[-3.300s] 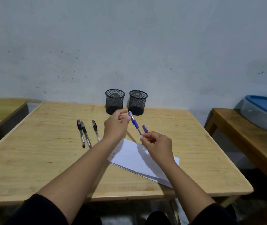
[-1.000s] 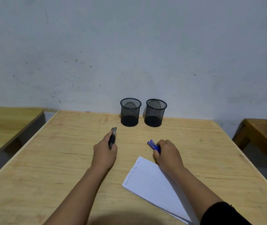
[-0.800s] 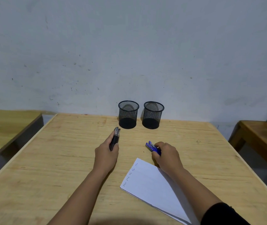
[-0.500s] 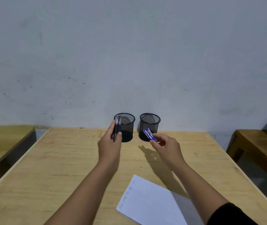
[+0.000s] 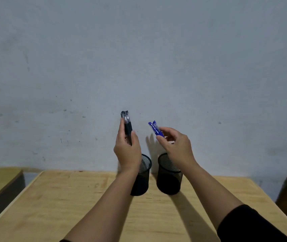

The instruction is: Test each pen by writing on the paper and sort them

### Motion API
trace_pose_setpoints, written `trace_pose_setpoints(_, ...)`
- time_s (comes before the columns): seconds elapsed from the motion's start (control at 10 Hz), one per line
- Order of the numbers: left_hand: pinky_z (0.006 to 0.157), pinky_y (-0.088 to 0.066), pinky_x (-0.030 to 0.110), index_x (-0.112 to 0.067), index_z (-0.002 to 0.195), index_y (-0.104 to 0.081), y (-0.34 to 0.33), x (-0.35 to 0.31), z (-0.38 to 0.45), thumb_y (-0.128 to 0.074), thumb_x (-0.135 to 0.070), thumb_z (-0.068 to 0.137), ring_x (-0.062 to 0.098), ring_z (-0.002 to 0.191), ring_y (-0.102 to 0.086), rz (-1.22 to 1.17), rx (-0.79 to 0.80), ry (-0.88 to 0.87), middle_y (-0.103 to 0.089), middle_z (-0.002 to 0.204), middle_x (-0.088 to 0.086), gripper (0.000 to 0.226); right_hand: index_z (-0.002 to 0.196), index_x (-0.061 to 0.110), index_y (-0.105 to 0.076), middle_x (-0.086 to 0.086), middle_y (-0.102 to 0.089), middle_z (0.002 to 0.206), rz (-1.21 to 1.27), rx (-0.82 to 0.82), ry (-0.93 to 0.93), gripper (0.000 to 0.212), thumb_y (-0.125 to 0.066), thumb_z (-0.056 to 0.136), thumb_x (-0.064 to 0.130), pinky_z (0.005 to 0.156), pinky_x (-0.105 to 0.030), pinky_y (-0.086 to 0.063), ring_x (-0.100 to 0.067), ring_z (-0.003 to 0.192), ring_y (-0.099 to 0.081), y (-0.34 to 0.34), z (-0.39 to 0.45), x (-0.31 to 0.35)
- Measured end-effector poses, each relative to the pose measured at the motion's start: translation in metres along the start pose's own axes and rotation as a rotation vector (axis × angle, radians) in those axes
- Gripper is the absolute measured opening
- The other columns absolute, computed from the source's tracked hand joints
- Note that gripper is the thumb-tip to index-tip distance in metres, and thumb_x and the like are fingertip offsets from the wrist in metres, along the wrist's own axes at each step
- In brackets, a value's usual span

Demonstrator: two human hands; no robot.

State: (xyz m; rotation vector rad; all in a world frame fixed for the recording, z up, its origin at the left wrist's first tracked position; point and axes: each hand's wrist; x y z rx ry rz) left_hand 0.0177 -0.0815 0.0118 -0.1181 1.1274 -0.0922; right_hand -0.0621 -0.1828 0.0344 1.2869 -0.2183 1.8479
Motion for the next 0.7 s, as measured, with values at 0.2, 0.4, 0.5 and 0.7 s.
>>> trace_pose_setpoints(0.2,0.093,-0.041,0.014,-0.034,0.139,-0.029,-0.007,0.015,0.003,-0.048,-0.019,0.094,0.006,0.121,-0.051,0.044,0.010,0.018,-0.050,0.139,-0.006,0.051,0.117,0.021,-0.065,0.013,-0.066,0.093,-0.026,0.056,0.013,0.031,-0.066,0.085,0.020,0.068,-0.006,-0.045,-0.002,0.078,-0.057,-0.009,0.009,-0.029)
trace_pose_setpoints(0.4,0.087,-0.047,0.015,-0.033,0.143,-0.015,0.000,0.021,0.004,-0.047,-0.019,0.094,0.009,0.101,-0.059,0.166,0.136,0.094,-0.058,0.123,-0.004,0.060,0.116,0.024,-0.062,0.008,-0.064,0.092,-0.157,0.122,-0.020,0.035,-0.068,0.082,0.018,0.068,-0.004,-0.043,-0.006,0.079,-0.059,-0.009,0.000,-0.044)
trace_pose_setpoints(0.5,0.075,-0.045,0.010,-0.028,0.141,-0.025,0.008,0.017,0.005,-0.050,-0.014,0.091,0.000,0.083,-0.057,0.192,0.139,0.102,-0.061,0.103,-0.004,0.057,0.114,0.019,-0.064,0.003,-0.065,0.091,-0.269,0.162,-0.048,0.033,-0.069,0.082,0.019,0.068,-0.007,-0.040,-0.010,0.080,-0.058,-0.006,-0.005,-0.047)
trace_pose_setpoints(0.7,0.085,-0.043,0.022,-0.015,0.112,-0.058,0.029,0.004,0.009,-0.052,-0.013,0.088,0.010,0.094,-0.056,0.341,0.170,0.038,-0.062,0.110,0.004,0.024,0.123,0.010,-0.059,-0.007,-0.067,0.116,-0.441,0.179,-0.109,0.044,-0.067,0.081,0.019,0.089,-0.018,-0.042,-0.017,0.101,-0.062,0.004,-0.014,-0.038)
Point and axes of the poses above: each hand's wrist, its own z-axis towards the middle knuckle, its own y-axis out of the back of the hand, x = y × z
